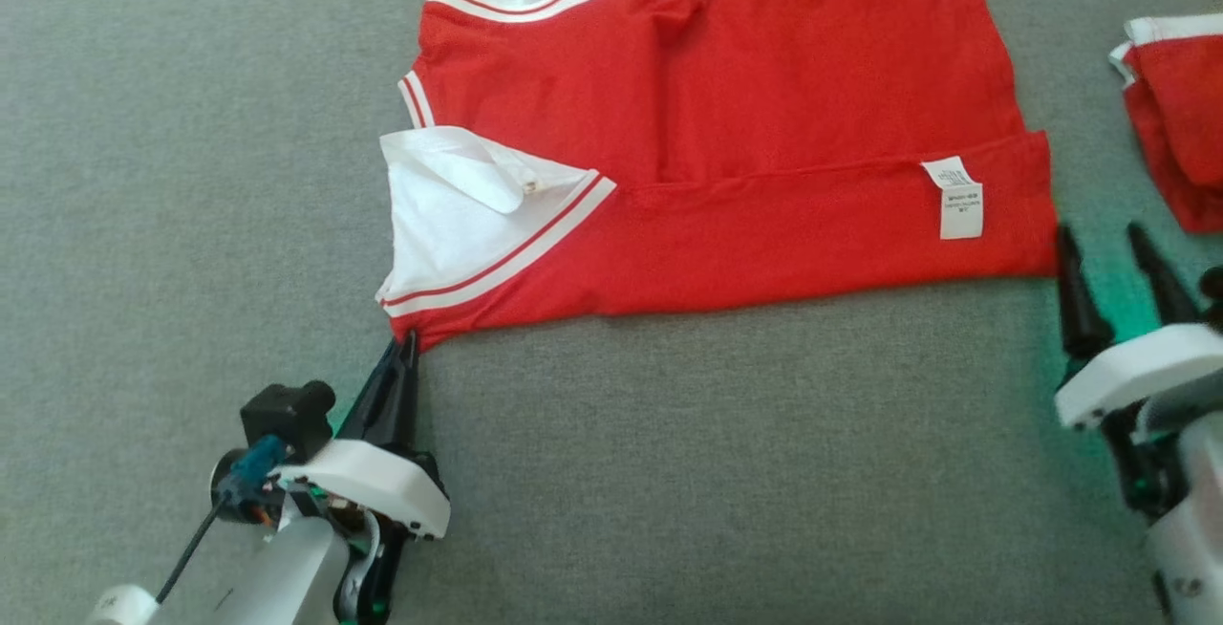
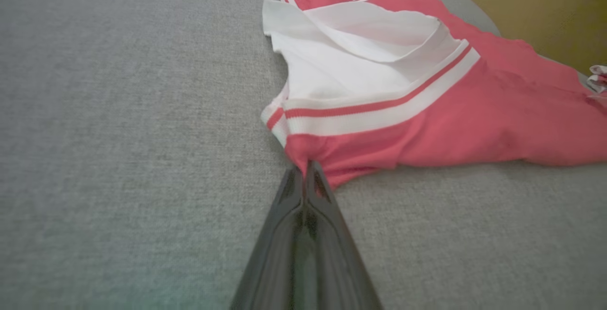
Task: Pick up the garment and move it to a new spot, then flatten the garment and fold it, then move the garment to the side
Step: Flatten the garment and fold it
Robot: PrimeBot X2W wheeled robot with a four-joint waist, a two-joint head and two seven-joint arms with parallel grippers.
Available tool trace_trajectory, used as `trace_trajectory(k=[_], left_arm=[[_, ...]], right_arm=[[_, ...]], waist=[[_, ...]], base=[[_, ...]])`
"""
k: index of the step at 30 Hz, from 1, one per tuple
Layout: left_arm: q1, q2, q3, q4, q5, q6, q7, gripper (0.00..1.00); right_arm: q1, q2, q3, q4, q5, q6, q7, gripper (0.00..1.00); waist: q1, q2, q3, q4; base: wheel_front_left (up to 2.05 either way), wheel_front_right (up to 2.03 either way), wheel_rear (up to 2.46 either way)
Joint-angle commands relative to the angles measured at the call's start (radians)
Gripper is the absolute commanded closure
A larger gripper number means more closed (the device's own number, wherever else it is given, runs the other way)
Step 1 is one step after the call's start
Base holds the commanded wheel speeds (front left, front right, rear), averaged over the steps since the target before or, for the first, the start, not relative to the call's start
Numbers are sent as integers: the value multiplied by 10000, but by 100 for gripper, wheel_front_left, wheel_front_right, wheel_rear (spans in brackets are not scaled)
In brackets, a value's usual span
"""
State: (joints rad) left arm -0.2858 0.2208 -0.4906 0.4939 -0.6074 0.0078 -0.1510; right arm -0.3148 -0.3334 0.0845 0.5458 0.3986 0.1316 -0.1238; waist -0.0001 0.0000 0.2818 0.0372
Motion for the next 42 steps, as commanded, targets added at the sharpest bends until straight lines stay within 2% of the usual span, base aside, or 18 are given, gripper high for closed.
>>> trace_trajectory(k=[1,6,7,8,9,20,29,35,42], left_arm=[[-55,266,222,-252,32,26,-69,100],[-178,365,200,-496,77,59,-46,100],[-198,379,207,-536,68,69,-36,100],[-214,394,217,-572,64,83,-39,100],[-226,410,221,-602,66,94,-47,100],[252,652,175,-1151,86,238,-162,100],[1685,1088,3,-2463,100,671,83,100],[2745,1217,-149,-3323,28,1049,294,100],[3352,1240,-362,-3948,38,1328,483,100]], right_arm=[[113,-17,134,-115,111,-9,102,0],[-25,181,132,480,125,-9,667,2],[-46,215,141,582,145,-9,789,45],[-62,234,165,649,178,-9,890,77],[-68,238,198,685,231,-9,964,100],[494,-420,277,206,950,-9,858,100],[2240,-954,-353,-949,1290,-9,1125,100],[3458,-827,-1032,-1788,1177,-9,1323,100],[4492,-392,-1736,-2771,778,-9,1681,100]], waist=[[1,0,-34,69],[1,0,-5,234],[1,0,6,260],[1,0,18,282],[1,0,27,301],[1,0,-370,281],[1,0,-897,280],[1,0,-1057,295],[1,0,-1128,332]], base=[[0,0,0],[0,0,0],[0,0,0],[0,0,0],[0,0,0],[0,0,0],[0,0,0],[0,0,0],[0,0,0]])
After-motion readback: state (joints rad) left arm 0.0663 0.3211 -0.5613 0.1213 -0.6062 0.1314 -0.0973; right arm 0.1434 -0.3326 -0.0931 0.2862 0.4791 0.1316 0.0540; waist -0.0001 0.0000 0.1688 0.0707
